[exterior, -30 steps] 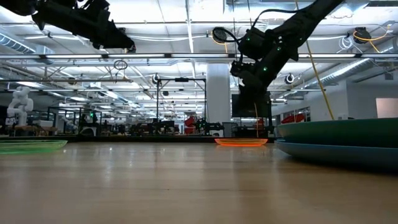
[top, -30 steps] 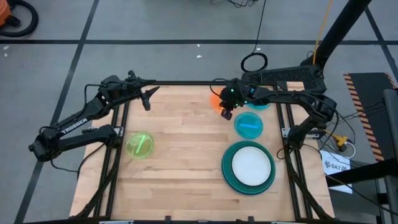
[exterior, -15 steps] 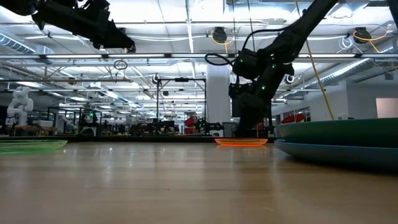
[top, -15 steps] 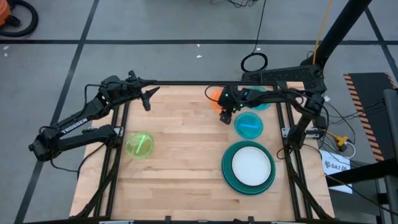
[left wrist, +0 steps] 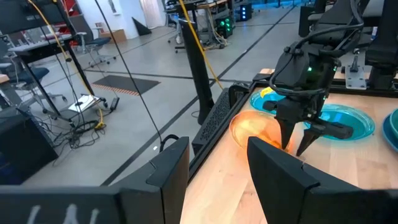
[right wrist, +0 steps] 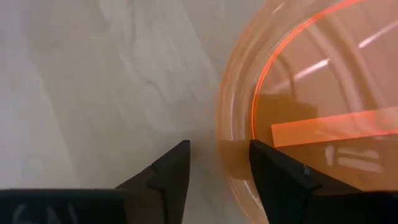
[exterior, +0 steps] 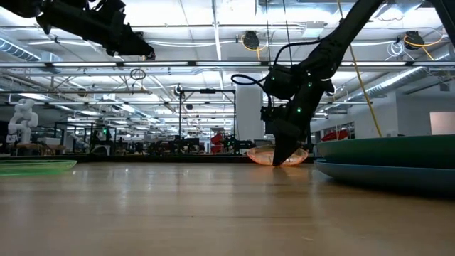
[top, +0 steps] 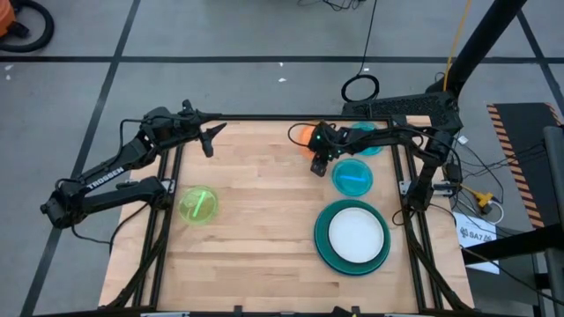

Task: Stack plastic plates
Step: Stack the orange plate on top of the white plate

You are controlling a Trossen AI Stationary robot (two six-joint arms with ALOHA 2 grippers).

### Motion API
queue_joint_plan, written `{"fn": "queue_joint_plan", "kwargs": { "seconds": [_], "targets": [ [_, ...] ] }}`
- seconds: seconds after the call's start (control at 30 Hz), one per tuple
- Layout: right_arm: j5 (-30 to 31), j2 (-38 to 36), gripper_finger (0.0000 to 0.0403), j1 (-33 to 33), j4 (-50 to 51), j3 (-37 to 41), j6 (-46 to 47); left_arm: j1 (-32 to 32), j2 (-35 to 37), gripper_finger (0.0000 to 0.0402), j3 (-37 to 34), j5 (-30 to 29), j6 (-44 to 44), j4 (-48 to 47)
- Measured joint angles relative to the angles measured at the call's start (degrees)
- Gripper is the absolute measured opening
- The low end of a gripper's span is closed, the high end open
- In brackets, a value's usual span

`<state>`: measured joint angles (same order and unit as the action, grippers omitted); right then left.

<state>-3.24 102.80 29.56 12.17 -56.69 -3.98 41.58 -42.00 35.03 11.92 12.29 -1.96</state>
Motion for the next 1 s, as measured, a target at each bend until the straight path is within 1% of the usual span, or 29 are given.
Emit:
{"fn": "queue_joint_plan", "kwargs": {
  "seconds": [0.1, 0.27, 0.4, 0.47, 0.8, 0.87, 1.0],
  "targets": [
    [2.6, 0.0, 0.0142, -0.3, 0.1, 0.0, -0.9, 0.0, 0.0, 0.0170, 0.0, 0.0, 0.0, 0.0],
    [3.5, 0.0, 0.0122, -0.5, -0.2, 0.0, -1.6, 0.0, 0.0, 0.0170, 0.0, 0.0, 0.0, 0.0],
    [6.1, 0.0, 0.0106, -0.7, 0.0, 0.0, -2.6, 0.0, 0.0, 0.0170, 0.0, 0.0, 0.6, 0.0],
    [6.2, 0.0, 0.0094, -0.6, -0.2, 0.1, -2.9, 0.0, 0.0, 0.0170, 0.0, 0.0, 0.7, -0.1],
    [7.2, 0.1, 0.0011, -0.5, -0.5, 0.1, -3.4, 0.0, 0.0, 0.0170, 0.0, 0.0, 0.7, -0.5],
    [7.2, 0.1, 0.0004, -0.5, -0.5, 0.1, -3.4, 0.0, 0.0, 0.0170, 0.0, 0.0, 0.7, -0.5],
    [6.7, 0.1, 0.0007, -0.7, -0.5, 0.1, -3.3, 0.0, 0.0, 0.0170, 0.0, 0.0, 0.7, -0.5]
  ]
}}
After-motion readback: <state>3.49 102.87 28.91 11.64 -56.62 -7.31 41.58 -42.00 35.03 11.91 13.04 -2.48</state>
